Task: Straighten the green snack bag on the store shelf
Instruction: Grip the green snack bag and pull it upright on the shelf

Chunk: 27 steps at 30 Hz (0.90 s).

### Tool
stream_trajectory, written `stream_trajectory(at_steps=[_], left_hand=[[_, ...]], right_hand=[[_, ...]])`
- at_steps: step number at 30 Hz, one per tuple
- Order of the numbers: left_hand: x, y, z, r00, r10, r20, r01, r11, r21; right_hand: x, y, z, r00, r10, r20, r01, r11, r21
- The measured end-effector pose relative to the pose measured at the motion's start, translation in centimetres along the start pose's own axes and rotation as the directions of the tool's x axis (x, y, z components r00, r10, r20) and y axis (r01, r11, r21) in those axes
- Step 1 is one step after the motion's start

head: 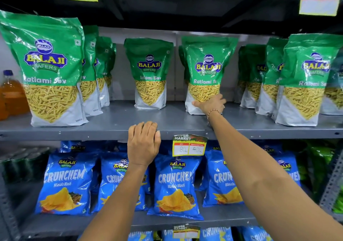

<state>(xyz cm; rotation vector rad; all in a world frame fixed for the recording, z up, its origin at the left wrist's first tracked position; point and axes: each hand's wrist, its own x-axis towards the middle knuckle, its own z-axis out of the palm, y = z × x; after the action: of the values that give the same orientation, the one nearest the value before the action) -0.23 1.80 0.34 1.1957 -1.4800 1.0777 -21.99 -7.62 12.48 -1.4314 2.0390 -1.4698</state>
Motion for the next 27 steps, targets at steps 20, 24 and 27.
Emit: stream_trajectory(at_steps=[20, 24, 27], left_hand=[[0.2, 0.8, -1.8, 0.982, -0.061, 0.179, 0.066, 0.998, -0.023], [0.1, 0.8, -1.7, 0.982, -0.064, 0.176, 0.068, 0.998, -0.017], [0.1, 0.8, -1.8, 0.98, -0.064, 0.189, 0.065, 0.998, -0.003]], right_hand=[[-4.7, 1.0, -4.7, 0.999, -0.045, 0.026, 0.046, 0.999, -0.016], [-6.0, 1.3, -5.8, 0.997, -0.073, 0.011, 0.073, 0.997, -0.021], [-6.9, 1.4, -6.5, 0.996, -0.084, -0.001, 0.084, 0.996, -0.018]])
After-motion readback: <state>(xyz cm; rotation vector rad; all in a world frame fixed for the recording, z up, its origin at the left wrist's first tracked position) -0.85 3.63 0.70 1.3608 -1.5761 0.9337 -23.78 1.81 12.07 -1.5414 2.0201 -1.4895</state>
